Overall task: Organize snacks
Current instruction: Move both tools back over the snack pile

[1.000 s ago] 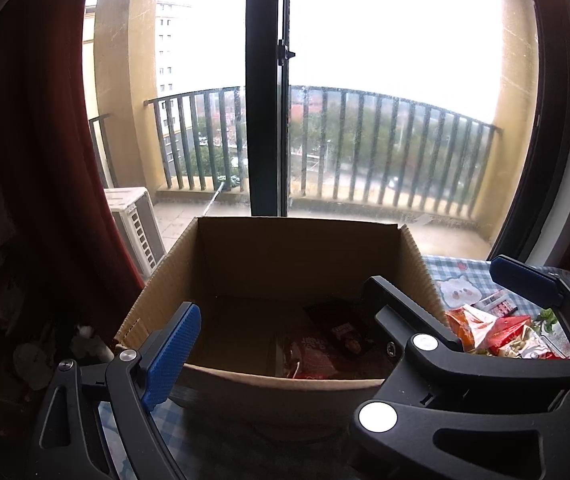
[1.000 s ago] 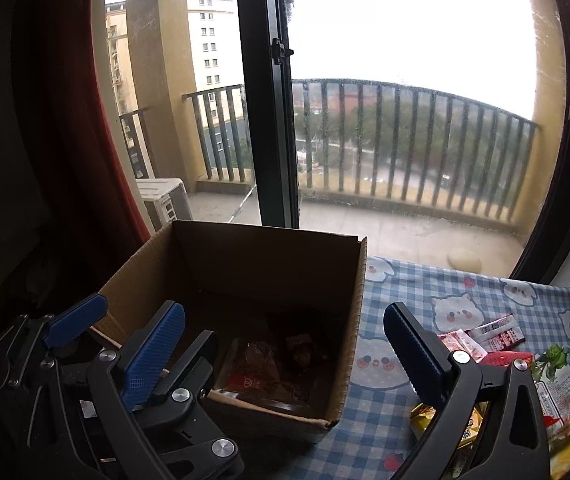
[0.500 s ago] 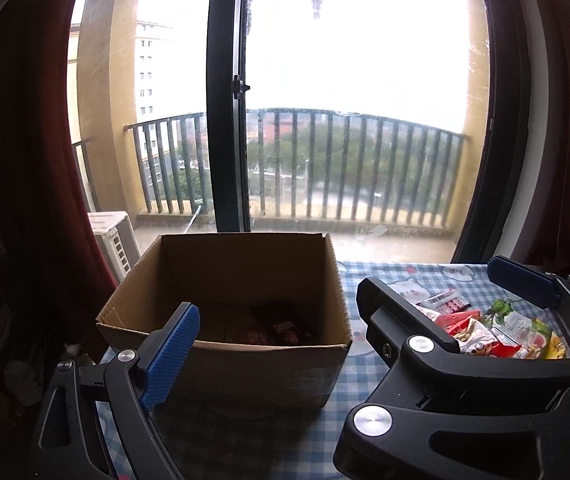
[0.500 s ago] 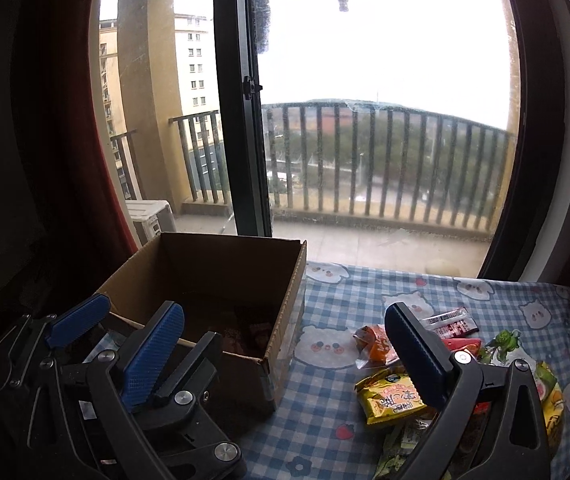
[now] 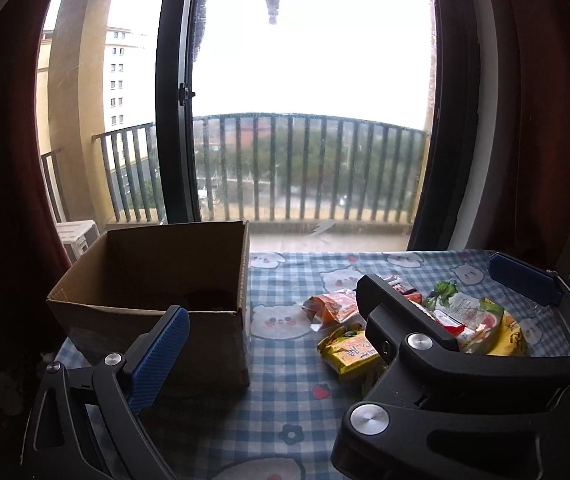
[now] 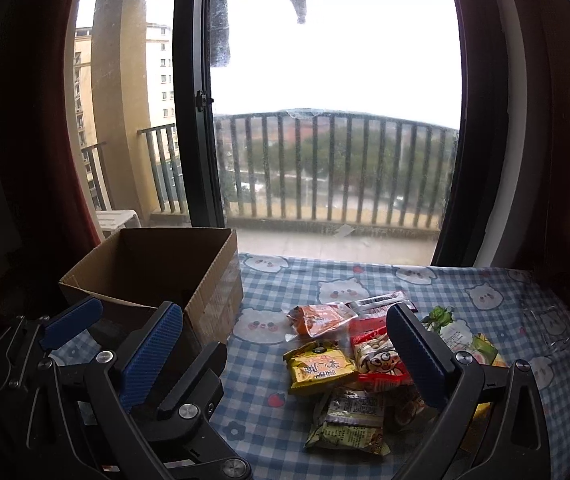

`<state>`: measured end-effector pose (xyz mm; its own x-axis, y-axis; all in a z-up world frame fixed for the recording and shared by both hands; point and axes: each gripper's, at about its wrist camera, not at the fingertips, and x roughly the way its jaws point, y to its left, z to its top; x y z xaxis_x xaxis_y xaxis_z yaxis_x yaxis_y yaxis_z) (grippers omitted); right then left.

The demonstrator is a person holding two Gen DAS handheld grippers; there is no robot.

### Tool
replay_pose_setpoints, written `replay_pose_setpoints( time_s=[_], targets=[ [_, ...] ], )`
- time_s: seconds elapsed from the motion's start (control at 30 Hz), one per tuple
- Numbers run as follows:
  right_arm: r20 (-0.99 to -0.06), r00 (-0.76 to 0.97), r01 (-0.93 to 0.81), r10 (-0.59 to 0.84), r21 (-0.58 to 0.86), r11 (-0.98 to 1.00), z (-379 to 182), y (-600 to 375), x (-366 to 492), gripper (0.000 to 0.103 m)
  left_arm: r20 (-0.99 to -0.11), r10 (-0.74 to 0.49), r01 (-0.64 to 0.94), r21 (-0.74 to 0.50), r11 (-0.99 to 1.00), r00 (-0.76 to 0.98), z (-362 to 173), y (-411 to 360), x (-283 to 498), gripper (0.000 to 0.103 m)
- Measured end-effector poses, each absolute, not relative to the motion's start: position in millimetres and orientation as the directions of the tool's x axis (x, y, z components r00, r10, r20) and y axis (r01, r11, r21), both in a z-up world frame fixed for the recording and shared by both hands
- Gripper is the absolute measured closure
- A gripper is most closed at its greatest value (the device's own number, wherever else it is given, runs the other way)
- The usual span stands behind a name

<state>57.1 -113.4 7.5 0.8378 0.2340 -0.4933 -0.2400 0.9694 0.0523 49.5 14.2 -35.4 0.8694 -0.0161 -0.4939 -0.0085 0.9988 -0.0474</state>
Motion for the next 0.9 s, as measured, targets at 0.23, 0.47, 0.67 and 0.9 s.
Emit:
replay_pose_setpoints(
  time_s=[0.23, 0.47, 0.67, 0.9],
  targets=[
    [-0.505, 0.84, -0.198, 0.197, 0.053, 0.979, -8.2, -142.7, 47.8, 0.0, -0.494, -0.053, 0.035, -0.045, 0.998, 0.868, -48.0, -14.7, 44.6, 0.0],
    [-0.504, 0.849, -0.152, 0.156, 0.05, 0.987, -26.5, -173.3, 38.2, 0.0, -0.498, -0.099, 0.084, -0.052, 0.995, 0.862, -63.6, -52.0, 40.5, 0.001],
    [-0.538, 0.817, -0.175, 0.209, 0.114, 0.978, -55.7, -189.4, 44.4, 0.0, -0.538, -0.106, 0.108, -0.028, 0.994, 0.836, -87.2, -65.1, 45.8, 0.0],
    [-0.596, 0.775, -0.167, 0.211, 0.129, 0.978, -95.6, -188.2, 55.8, 0.0, -0.612, -0.138, 0.142, -0.042, 0.989, 0.779, -122.9, -66.7, 58.1, 0.0]
  ],
)
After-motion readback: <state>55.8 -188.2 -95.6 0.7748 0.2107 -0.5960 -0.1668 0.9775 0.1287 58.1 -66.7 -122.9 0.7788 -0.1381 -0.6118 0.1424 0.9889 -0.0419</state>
